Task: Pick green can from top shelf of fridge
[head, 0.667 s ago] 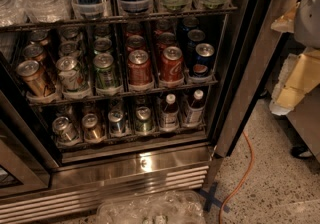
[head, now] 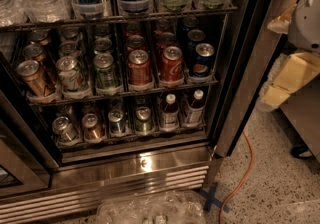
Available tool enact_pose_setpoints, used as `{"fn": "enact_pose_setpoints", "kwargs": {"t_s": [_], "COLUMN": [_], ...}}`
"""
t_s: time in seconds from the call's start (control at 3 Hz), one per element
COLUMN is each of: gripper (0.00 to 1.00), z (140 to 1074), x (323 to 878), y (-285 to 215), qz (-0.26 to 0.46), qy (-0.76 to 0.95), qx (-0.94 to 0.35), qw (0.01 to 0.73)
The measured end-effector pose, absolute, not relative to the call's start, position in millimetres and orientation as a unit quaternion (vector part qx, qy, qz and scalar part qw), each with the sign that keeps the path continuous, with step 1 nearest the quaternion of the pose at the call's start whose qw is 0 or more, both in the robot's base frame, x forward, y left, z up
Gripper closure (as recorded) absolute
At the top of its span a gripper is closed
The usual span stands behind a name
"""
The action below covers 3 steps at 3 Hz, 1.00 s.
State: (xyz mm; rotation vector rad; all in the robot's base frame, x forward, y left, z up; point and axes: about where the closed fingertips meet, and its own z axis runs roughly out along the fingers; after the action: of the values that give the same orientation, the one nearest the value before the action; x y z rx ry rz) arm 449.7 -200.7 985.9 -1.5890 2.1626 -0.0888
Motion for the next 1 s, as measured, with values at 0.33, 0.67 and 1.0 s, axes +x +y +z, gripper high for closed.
{"fn": "enact_pose_setpoints", "kwargs": {"t_s": [0.33,0.67,1.0], "gripper": [0.00,0.00,0.00], "z": [979,994,994], "x": [463,477,477], "y": [-181,-174,-174], "qz": [0.024,0.021,0.021], "qy": [0.805,0.798,0.798], "qx": [-0.509,-0.494,-0.494], "qw": [0.303,0.344,0.344]}}
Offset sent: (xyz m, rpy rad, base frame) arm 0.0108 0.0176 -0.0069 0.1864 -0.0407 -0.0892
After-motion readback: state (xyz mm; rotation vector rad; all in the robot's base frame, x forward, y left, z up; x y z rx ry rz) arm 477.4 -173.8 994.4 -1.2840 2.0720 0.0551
